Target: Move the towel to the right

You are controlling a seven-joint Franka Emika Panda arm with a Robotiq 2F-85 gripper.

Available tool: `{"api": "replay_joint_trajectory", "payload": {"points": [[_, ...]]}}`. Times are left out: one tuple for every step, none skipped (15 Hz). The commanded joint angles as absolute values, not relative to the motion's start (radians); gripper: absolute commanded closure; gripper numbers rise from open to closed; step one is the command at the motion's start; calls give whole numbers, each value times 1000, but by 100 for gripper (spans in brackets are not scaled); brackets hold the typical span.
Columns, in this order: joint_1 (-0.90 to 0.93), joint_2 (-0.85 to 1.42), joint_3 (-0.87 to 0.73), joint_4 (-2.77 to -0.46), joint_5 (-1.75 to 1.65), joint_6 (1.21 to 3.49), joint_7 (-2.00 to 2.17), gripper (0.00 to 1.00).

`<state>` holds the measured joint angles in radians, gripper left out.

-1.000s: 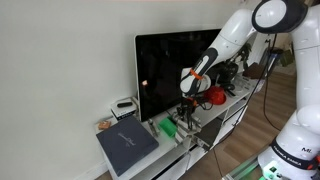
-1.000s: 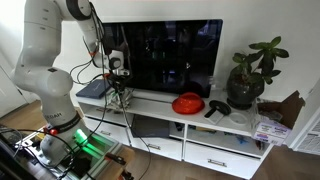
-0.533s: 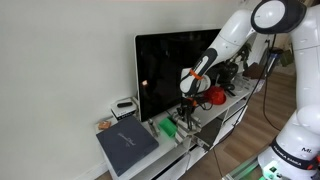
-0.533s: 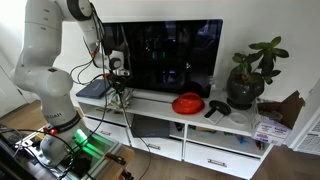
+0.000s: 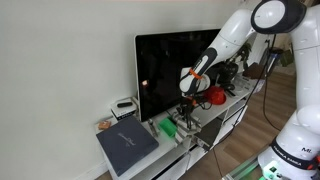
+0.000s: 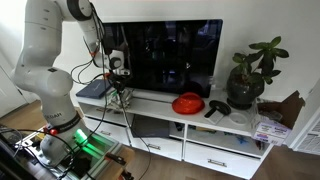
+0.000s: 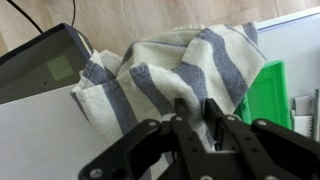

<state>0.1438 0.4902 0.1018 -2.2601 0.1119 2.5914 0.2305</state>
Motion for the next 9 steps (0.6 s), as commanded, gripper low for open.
{"api": "replay_joint_trajectory", "payload": {"points": [[153,469,94,-2264,109,2588,224,74],[152,467,95,-2264,110,2585,223,83],[152,468,95,-2262,110,2581,223,90],[153,470,94,-2260,109,2579,224,93],[153,471,94,-2259,109,2578,225,100],[155,470,93,-2260,107,2576,226,100],[155,469,94,-2260,108,2574,226,100],[157,465,93,-2261,105,2572,230,100],[160,460,91,-2263,103,2570,233,100]]}}
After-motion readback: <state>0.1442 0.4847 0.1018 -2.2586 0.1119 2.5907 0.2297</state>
